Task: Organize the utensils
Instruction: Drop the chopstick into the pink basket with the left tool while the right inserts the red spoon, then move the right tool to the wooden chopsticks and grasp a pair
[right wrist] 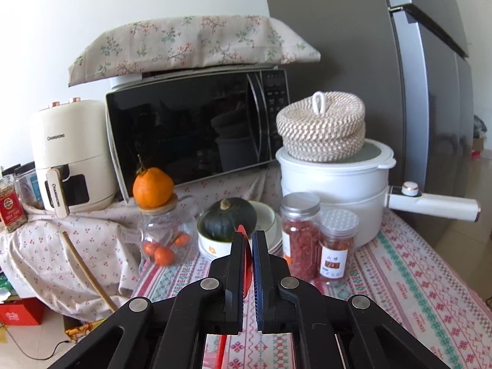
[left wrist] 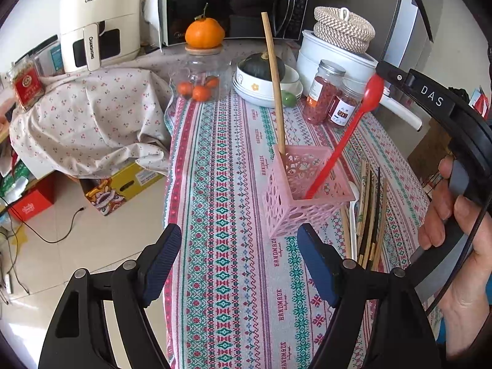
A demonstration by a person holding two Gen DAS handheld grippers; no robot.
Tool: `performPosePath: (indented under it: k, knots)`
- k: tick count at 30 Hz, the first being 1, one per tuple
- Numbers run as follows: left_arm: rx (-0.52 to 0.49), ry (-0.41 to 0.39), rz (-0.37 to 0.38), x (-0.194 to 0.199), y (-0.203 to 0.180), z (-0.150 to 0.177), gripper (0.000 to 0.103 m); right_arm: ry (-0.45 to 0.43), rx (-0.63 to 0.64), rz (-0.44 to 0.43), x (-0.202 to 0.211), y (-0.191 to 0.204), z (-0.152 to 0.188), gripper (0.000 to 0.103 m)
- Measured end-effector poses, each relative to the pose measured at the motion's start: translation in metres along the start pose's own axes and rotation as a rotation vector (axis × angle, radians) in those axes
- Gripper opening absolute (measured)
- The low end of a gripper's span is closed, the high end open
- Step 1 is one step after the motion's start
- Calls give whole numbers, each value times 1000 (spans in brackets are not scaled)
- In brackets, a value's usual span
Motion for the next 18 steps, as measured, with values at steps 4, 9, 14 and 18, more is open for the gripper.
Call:
performPosePath:
  k: [4,9,14,18]
  knots:
    - [7,17,21,0,-7,3,80,45,-46,-62,3,-5,6,39]
    - [-10,26,32,1,-21,8,80,93,-96,-98,17,-22,6,48]
    - [-44,33,40,2,-41,14,80,162,-110,-106,29,-49,15,62]
    - [-75,38,52,4,-60,20,80,229,-96,-77,36,-74,27,69]
Point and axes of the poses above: each gripper's, at about its wrist camera, not at the fingertips, and x roughly against the way its jaws point, y to its left, z to its underside, the point moved 7 cm from there along -x, roughly the way its jaws point, and after that the axes turned 10 degrees about x, right-handed, at the moved point
